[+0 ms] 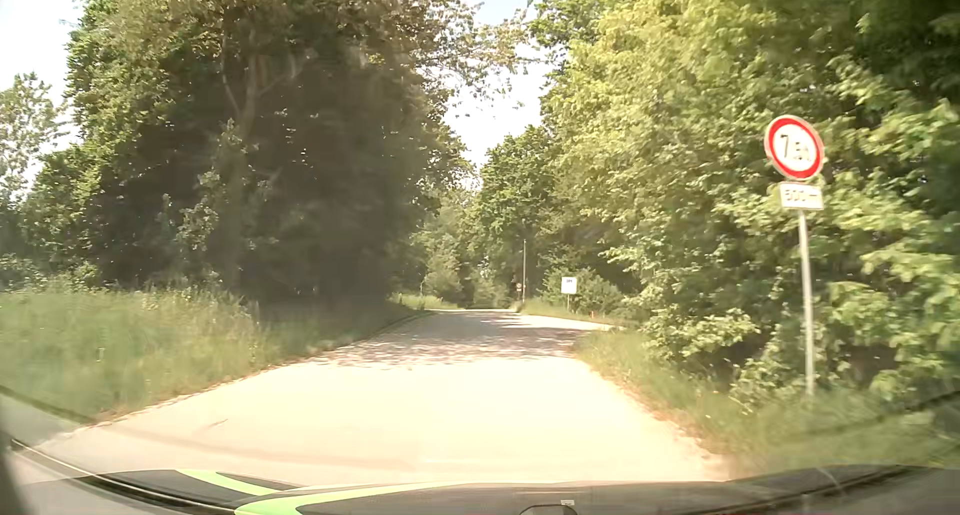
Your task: Follow the waypoints while adhering to traffic rules and regulations
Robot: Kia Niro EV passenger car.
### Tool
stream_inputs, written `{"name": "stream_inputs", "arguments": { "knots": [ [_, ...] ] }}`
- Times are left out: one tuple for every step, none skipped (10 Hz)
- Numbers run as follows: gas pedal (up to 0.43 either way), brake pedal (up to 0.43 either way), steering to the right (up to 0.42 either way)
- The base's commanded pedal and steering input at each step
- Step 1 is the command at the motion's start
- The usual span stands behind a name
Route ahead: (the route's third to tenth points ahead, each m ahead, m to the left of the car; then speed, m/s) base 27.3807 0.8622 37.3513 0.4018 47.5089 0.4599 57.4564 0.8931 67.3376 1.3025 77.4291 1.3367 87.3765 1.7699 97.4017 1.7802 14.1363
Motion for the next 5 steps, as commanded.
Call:
{"name": "stream_inputs", "arguments": {
  "knots": [
    [0.169,0.000,-0.002],
    [0.169,0.000,-0.002],
    [0.169,0.000,-0.002],
    [0.169,0.000,-0.002],
    [0.169,0.000,-0.002]
  ]
}}
